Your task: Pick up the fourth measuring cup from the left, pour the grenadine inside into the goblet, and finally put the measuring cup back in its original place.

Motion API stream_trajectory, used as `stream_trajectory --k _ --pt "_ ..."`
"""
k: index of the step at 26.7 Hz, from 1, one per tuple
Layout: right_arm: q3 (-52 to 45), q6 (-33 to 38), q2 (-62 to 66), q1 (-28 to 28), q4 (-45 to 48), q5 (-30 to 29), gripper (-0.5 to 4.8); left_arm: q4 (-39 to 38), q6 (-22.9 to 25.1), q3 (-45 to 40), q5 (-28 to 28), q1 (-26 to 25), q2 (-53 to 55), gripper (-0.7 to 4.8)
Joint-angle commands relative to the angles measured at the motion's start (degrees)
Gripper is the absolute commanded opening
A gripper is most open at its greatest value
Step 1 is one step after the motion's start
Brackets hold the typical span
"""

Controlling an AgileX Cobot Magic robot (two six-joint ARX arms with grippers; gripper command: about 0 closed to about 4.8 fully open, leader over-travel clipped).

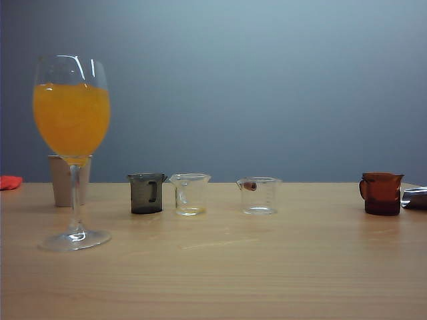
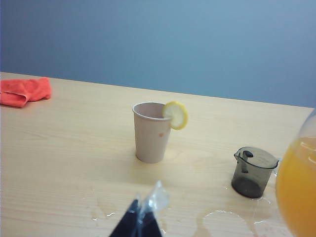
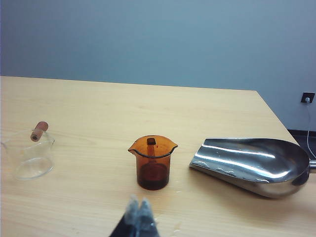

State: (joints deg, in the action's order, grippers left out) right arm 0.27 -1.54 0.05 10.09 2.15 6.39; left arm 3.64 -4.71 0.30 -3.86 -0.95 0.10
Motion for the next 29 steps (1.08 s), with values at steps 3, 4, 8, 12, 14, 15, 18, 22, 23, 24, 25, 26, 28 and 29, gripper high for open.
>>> stream_trajectory --k 3,4,8,12,14,15,18,22,23,24,25,26,28,29 --pt "-0.22 0.24 0.04 -0.02 1.11 0.17 -0.01 0.55 0.20 0.24 0.00 0.02 0.00 -0.05" --pt "-0.22 0.24 0.04 -0.04 1.18 0.42 -0.01 0.55 0.20 0.24 0.00 0.02 0.00 -0.05" --pt "-0.20 0.26 0.04 -0.04 1.36 1.70 -0.01 0.55 0.20 0.24 0.02 0.02 0.00 -0.05" --pt "0.79 0.31 0.04 0.07 1.07 -1.46 -0.01 0.79 0.20 0.55 0.04 0.02 0.00 -0.05" --pt "3.89 0.48 0.04 0.07 0.33 -1.51 -0.01 0.52 -0.50 2.25 0.20 0.04 0.00 -0.05" --pt "6.23 0.48 0.07 0.07 -0.52 -0.15 -0.01 -0.81 -0.72 4.48 0.24 0.02 0.02 -0.05" --pt "10.03 0.48 0.63 0.04 -2.54 2.78 -0.01 -5.25 -2.05 9.64 1.31 0.02 0.13 -0.05" --pt "15.04 0.48 4.17 0.09 -4.42 2.67 -0.01 -11.58 -3.30 16.85 2.56 0.02 1.14 -0.05" --pt "16.46 0.48 5.57 0.09 -4.52 2.64 -0.01 -13.00 -3.28 18.86 2.38 0.02 1.57 -0.05" --pt "17.62 0.48 6.86 0.11 -4.52 2.56 -0.01 -13.94 -3.28 20.44 2.03 0.04 2.01 -0.05" --pt "18.75 0.48 8.22 0.11 -4.50 2.49 -0.01 -14.91 -3.26 22.25 1.36 0.04 2.69 -0.05" --pt "20.24 0.48 10.03 0.20 -4.48 2.51 -0.01 -15.69 -3.26 24.00 0.68 0.04 3.45 -0.05" --pt "22.56 0.46 13.20 0.31 -4.44 2.54 -0.01 -16.66 -3.23 26.64 -1.40 0.04 5.11 -0.05" --pt "24.83 0.44 16.94 0.31 -3.93 2.54 -0.01 -17.64 -3.23 29.18 -4.52 0.04 7.21 -0.05"
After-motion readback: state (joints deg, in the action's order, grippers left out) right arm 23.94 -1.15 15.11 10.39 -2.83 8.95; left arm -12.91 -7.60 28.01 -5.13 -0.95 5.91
